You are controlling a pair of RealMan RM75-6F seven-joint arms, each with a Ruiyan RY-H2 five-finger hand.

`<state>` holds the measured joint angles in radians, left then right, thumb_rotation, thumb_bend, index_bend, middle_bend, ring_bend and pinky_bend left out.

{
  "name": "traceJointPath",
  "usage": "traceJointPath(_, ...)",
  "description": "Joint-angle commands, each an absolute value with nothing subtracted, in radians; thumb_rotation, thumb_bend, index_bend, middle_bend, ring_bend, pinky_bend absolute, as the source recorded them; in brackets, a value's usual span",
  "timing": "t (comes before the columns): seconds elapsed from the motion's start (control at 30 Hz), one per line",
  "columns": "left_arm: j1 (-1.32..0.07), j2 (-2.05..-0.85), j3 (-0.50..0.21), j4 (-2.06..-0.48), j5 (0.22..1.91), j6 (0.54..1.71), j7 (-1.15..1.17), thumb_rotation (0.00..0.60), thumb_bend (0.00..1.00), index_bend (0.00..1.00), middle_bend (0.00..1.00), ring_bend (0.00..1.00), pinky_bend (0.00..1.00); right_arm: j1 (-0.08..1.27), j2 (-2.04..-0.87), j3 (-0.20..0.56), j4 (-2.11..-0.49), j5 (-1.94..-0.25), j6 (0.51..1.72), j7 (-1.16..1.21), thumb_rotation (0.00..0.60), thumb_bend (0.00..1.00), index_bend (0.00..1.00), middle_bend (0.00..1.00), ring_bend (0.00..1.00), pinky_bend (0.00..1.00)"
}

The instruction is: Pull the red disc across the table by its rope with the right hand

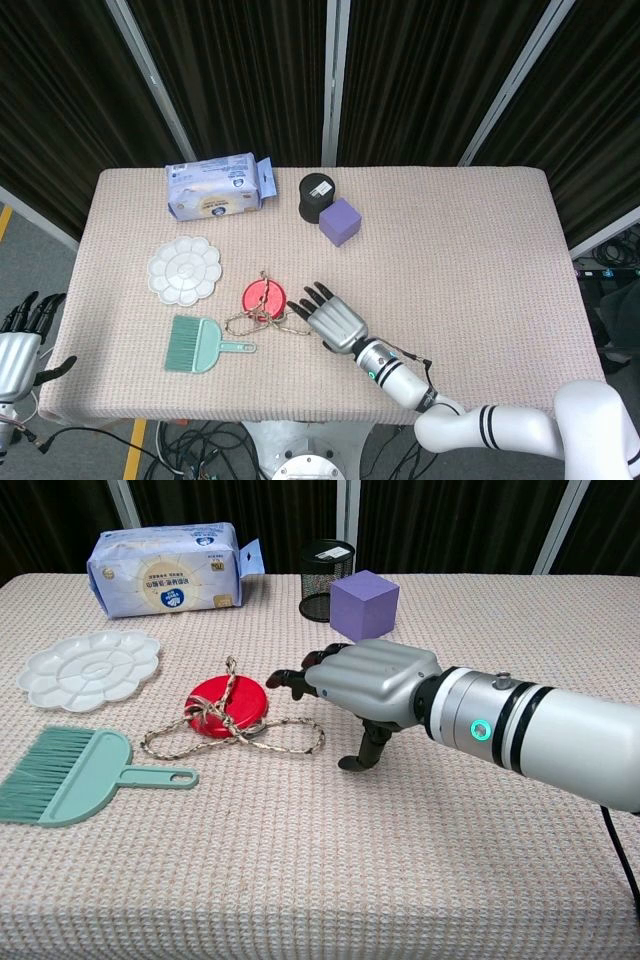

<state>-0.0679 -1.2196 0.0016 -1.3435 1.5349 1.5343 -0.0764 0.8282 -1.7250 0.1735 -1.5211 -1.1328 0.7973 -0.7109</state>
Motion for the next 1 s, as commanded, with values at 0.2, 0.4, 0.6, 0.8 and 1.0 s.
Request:
traceJointPath(0.2, -0.063, -1.229, -0.001, -1.321, 1.528, 1.528, -0.098, 0.6, 0.14, 0.07, 0.12, 0.01, 0.15, 0.84, -1.755, 0.144, -1.483, -1.15, 0.825, -0.682, 0.6, 0.18, 0.14, 0.23, 0.0, 0.0)
traceJointPath(0.4, -0.059, -1.232, -0.004, -1.31, 1.523, 1.526, -0.111, 0.6, 0.14, 0.07, 0.12, 0.01, 0.15, 0.845, -1.783, 0.132, -1.443, -1.197, 0.848, -0.63, 0.6, 0.21, 0.22, 0.29, 0.0, 0.0)
traceJointPath(0.6, -0.059, -1.235, -0.007, -1.299, 1.515, 1.514, -0.123, 0.6, 0.14, 0.07, 0.12, 0.01, 0.15, 0.85, -1.807, 0.121, -1.399, -1.235, 0.86, -0.586, 0.6, 0.25, 0.26, 0.32, 0.02, 0.0)
traceJointPath(0.8, -0.054, -1.241, -0.007, -1.285, 1.512, 1.513, -0.135, 0.6, 0.14, 0.07, 0.12, 0.01, 0.15, 0.855, -1.823, 0.122, -1.369, -1.241, 0.869, -0.576, 0.6, 0.27, 0.3, 0.35, 0.04, 0.0)
traceJointPath(1.0, -0.054, -1.246, -0.009, -1.273, 1.507, 1.504, -0.143, 0.6, 0.14, 0.07, 0.12, 0.01, 0.15, 0.855, -1.839, 0.118, -1.337, -1.247, 0.878, -0.573, 0.6, 0.3, 0.36, 0.4, 0.08, 0.0)
